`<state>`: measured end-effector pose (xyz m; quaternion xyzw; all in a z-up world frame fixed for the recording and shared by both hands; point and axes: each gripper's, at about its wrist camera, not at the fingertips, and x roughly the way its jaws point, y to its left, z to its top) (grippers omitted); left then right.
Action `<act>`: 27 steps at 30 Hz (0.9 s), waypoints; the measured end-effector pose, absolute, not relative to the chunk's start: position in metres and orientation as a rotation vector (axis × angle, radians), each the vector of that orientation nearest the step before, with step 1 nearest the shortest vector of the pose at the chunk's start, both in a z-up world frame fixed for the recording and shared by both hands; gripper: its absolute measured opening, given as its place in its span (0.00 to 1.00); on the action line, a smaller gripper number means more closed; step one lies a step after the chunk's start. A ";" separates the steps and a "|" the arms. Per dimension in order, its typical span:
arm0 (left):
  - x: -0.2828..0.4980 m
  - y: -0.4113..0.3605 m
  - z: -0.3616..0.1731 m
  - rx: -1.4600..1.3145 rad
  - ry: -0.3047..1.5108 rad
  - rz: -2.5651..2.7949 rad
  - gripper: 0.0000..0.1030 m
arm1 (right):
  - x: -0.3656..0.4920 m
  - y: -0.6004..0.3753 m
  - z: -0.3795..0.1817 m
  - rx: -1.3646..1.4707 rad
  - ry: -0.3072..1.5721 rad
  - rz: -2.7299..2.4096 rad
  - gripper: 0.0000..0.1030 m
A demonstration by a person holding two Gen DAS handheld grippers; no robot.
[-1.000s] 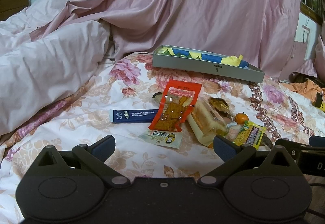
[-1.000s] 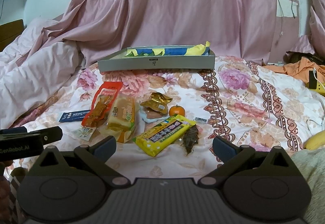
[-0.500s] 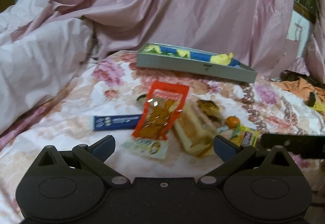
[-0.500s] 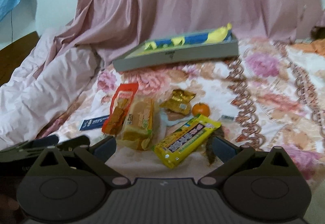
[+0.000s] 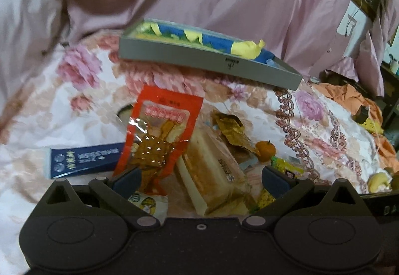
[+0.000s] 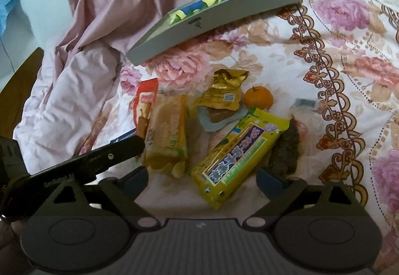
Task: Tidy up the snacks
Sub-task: 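Grasp the wrapped bread loaf with the left tool while the right tool grasps the yellow candy bar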
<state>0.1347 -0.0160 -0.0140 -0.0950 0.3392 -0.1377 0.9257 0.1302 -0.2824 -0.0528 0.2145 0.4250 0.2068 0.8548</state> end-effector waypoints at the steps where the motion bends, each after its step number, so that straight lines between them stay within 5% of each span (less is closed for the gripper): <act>1: 0.140 -0.014 -0.017 -0.222 0.710 -0.301 0.98 | 0.134 -0.283 -0.055 0.461 0.902 0.428 0.89; 15: 0.188 -0.015 -0.045 -0.503 0.873 -0.339 0.81 | 0.168 -0.288 -0.073 0.518 0.946 0.341 0.75; 23: 0.197 -0.019 -0.057 -0.515 0.939 -0.272 0.65 | 0.168 -0.261 -0.075 0.335 0.939 0.325 0.75; 27: 0.198 -0.019 -0.057 -0.535 0.954 -0.254 0.58 | 0.165 -0.247 -0.074 0.220 0.924 0.296 0.67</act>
